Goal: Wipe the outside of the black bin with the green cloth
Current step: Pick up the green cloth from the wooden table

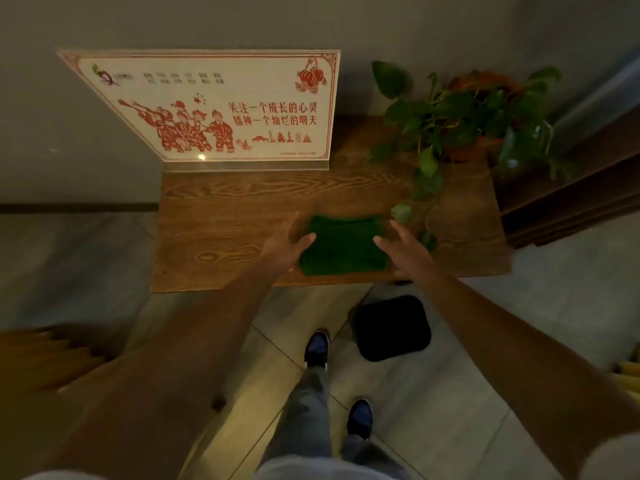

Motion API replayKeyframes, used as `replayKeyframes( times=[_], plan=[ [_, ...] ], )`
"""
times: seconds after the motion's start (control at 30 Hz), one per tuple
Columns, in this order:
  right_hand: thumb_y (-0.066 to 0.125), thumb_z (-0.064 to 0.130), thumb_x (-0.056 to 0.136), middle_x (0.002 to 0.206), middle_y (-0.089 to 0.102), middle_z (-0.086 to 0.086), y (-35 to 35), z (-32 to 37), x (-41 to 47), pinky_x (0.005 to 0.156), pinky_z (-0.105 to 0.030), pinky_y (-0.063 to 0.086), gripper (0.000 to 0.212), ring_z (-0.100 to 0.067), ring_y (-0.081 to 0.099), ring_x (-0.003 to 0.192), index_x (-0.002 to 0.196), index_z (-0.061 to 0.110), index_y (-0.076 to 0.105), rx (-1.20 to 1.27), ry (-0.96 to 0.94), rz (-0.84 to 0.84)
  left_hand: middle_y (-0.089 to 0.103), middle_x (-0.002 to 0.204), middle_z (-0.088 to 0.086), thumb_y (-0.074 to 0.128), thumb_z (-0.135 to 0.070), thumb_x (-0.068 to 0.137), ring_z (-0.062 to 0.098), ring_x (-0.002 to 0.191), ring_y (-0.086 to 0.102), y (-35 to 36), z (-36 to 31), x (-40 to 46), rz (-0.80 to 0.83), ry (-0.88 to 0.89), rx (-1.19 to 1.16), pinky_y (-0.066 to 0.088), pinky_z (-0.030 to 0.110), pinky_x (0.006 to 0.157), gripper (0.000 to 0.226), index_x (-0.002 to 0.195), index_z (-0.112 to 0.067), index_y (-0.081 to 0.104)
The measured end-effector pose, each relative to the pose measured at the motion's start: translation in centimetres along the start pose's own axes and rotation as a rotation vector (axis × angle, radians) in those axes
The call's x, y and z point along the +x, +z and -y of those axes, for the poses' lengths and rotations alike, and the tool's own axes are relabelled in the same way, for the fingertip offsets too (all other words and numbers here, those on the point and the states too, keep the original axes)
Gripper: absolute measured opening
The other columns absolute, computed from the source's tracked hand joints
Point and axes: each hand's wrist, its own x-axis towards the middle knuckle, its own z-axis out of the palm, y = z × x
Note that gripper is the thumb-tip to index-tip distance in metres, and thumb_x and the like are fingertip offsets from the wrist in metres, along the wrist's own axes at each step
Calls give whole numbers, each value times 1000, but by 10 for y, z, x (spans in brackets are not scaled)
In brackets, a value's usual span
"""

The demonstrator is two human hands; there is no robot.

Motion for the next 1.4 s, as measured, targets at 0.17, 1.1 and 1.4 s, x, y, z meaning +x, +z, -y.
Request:
replayKeyframes(
  times=[0.17, 1.1, 1.4],
  plan=[
    [73, 56, 90, 159, 45, -9, 14, 4, 3, 104, -52, 55, 88, -32, 55, 135, 160, 47, 21, -28, -22, 4, 49, 150, 0, 66, -81, 67, 30, 127, 58, 8, 9, 15, 47, -18, -25, 57, 53, 94, 99, 150, -50, 24],
    [65, 22, 101, 138, 60, -2, -13, 7, -49, 105, -39, 52, 41, -22, 60, 125, 141, 28, 61, 20, -276, -46, 63, 120, 3, 67, -1, 87, 24, 107, 67, 14, -38, -49, 5, 104, -246, 62, 37, 81, 55, 127, -38, 54],
    [68, 17, 100, 136, 65, -4, -36, -28, -127, 98, -33, 57, 31, -19, 65, 121, 127, 33, 66, 240, -347, -79, 62, 123, 5, 61, 8, 91, 27, 109, 65, 23, -72, -134, 45, 242, -366, 61, 42, 84, 46, 122, -27, 58]
  ],
)
